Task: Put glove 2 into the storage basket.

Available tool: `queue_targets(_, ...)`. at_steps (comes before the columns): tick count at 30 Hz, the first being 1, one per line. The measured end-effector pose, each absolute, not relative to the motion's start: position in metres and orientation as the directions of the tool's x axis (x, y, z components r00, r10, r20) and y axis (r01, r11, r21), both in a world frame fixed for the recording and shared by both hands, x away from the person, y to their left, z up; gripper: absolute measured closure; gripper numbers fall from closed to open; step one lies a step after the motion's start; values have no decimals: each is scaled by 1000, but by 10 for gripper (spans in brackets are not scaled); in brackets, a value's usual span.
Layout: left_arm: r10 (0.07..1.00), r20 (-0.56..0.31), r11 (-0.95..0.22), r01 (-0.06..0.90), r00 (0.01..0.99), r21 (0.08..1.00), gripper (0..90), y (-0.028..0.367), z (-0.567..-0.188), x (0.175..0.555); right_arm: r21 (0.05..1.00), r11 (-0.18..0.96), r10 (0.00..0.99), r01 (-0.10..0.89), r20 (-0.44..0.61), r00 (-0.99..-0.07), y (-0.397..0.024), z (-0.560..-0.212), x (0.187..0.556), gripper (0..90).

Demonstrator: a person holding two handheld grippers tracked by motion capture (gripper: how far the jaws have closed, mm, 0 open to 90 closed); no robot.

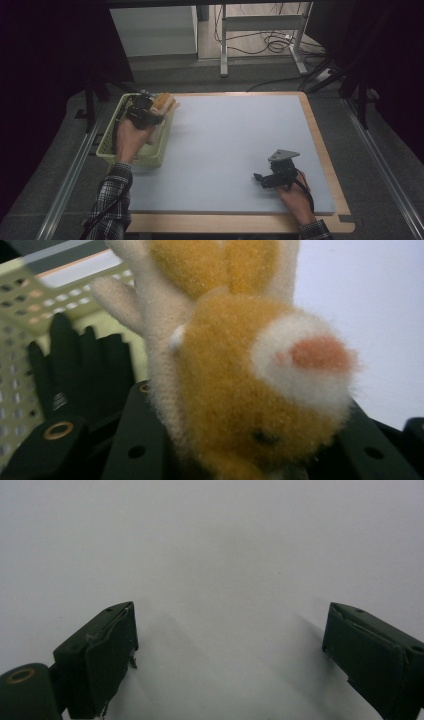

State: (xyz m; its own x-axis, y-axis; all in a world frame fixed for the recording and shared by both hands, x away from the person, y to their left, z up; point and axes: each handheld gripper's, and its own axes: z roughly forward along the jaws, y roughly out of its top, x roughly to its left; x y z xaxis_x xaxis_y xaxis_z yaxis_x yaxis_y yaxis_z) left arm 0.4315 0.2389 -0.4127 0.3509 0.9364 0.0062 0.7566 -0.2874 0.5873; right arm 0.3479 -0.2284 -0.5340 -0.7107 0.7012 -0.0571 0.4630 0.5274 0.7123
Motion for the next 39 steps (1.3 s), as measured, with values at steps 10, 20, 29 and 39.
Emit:
queue_targets(10,964,3,-223,803,266,552,600,265,-438,442,712,527,701,463,-57,-710,-228,-534,348,73)
queue_targets(20,965,36,-247,848,261,470,590,259,-470,464,713,527,701,463,-56,-711,-228,-534,348,73)
queue_targets(29,962,9,-251,873,272,419,534,247,-492,479,713,527,701,462,-57,-711,-228,-534,348,74)
queue_targets(39,969,-50,-201,888,243,413,133,259,-493,476,713,527,701,463,-57,-711,-228,-534,348,73)
